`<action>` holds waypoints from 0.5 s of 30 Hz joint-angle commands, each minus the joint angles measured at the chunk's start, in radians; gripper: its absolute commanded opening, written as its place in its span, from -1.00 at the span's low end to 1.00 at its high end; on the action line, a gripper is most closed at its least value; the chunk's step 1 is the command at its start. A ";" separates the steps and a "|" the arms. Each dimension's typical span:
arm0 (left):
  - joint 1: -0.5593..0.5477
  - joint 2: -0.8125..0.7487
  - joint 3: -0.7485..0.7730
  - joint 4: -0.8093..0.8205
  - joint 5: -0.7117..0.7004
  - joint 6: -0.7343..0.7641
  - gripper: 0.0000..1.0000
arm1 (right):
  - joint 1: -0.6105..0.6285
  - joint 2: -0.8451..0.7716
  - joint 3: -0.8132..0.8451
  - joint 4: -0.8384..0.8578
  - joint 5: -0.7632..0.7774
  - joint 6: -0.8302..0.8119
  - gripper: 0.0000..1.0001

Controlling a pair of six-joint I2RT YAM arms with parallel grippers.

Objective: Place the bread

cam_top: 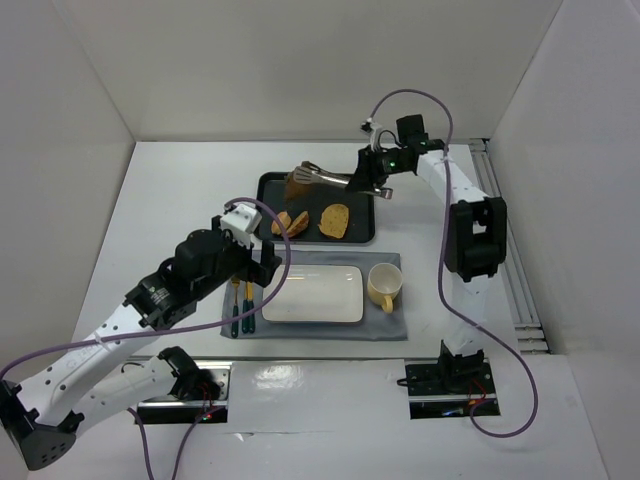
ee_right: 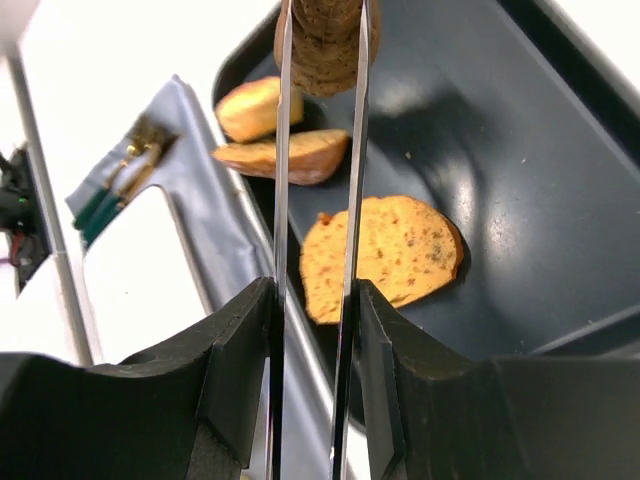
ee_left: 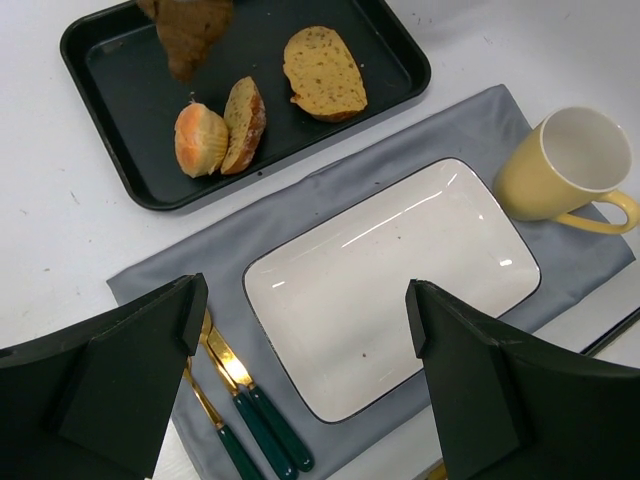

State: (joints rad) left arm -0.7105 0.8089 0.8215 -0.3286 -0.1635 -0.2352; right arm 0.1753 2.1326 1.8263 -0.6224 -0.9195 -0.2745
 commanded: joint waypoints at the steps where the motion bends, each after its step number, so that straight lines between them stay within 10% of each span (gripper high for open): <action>1: -0.004 -0.017 -0.002 0.042 -0.018 0.014 1.00 | -0.031 -0.163 -0.047 0.026 -0.082 -0.025 -0.80; 9: -0.004 -0.036 -0.012 0.051 -0.027 0.014 1.00 | -0.071 -0.293 -0.148 -0.054 -0.156 -0.142 -0.80; 15: -0.004 -0.045 -0.012 0.051 -0.036 0.014 1.00 | -0.062 -0.312 -0.136 -0.439 -0.205 -0.504 -0.80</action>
State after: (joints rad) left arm -0.7105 0.7830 0.8112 -0.3275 -0.1837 -0.2352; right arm 0.1051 1.8683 1.6825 -0.8303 -1.0527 -0.5518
